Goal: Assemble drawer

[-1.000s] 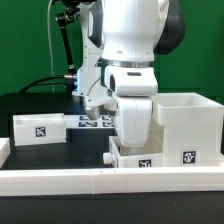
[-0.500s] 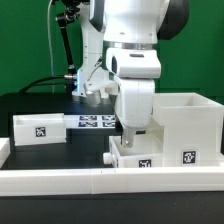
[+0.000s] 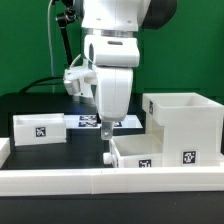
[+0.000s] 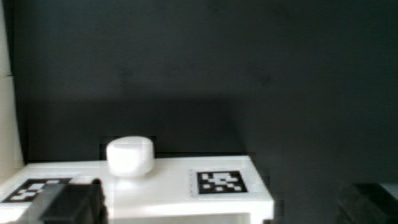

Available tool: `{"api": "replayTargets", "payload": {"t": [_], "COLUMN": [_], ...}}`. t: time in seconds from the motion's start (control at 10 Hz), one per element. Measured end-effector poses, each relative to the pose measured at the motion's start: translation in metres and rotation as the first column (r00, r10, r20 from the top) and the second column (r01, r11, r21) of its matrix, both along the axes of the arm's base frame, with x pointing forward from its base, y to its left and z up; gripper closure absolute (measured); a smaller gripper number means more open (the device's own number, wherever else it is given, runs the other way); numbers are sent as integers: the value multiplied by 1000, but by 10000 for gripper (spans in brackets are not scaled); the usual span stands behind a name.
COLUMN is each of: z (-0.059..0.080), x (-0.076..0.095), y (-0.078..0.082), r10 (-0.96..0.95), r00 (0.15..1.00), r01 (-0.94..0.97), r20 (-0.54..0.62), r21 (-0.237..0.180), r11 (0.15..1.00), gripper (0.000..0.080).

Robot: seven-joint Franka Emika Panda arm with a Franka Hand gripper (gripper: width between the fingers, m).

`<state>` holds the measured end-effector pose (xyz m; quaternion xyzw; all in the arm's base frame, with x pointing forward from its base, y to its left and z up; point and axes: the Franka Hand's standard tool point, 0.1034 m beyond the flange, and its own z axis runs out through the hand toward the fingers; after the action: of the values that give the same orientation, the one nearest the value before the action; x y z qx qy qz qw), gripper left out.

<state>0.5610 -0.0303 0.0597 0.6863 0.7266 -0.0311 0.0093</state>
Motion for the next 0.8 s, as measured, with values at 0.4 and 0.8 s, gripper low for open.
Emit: {"api": "replayTargets", "payload": {"t": [0.4, 0.8], "z": [-14, -33], "x": [20, 26], "y": [-25, -28], "r10": [18, 2], "r00": [1000, 999], "r01": [-16, 8], "r20": [-16, -39], "r21": [122, 247], "r11": [992, 969], "gripper": [151, 151]}}
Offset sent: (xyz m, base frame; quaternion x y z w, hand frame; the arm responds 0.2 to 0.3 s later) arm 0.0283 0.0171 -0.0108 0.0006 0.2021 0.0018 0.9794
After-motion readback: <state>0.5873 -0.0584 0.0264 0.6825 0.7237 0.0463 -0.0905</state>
